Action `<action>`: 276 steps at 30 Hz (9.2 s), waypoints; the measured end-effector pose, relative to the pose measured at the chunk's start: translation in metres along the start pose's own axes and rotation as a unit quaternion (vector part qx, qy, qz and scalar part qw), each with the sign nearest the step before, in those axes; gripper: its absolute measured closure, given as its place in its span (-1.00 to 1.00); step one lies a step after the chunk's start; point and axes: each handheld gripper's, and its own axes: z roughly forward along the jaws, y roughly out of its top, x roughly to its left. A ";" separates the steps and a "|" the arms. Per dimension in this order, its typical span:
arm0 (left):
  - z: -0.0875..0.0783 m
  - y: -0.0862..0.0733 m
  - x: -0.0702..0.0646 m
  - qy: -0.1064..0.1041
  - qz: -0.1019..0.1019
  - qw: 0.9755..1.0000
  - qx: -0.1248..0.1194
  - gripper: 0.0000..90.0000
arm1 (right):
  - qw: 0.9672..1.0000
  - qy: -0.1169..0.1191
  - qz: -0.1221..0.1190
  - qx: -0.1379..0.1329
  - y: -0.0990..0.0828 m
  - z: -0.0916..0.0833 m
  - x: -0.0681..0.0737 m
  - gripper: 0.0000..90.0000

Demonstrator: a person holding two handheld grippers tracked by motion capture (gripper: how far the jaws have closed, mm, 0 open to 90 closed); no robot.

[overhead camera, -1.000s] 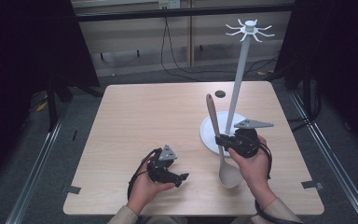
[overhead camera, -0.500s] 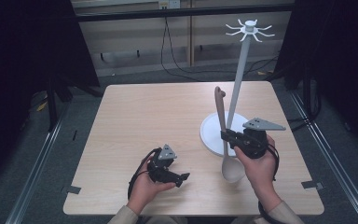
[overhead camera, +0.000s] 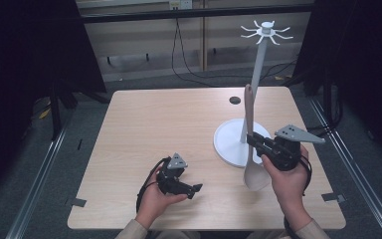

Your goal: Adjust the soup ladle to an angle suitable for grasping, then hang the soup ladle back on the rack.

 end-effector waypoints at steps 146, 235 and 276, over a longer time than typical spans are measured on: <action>-0.001 -0.002 0.003 0.000 0.005 1.000 -0.006 -0.87 | 0.995 -0.062 0.010 -0.083 0.079 0.014 -0.020 0.73; -0.006 -0.003 0.004 -0.008 -0.004 1.000 -0.011 -0.95 | 0.999 -0.039 0.005 0.007 -0.004 0.003 -0.035 -0.76; -0.009 -0.005 0.006 -0.014 -0.002 1.000 -0.011 -0.97 | 0.997 -0.012 -0.021 0.071 -0.082 -0.001 -0.039 -0.85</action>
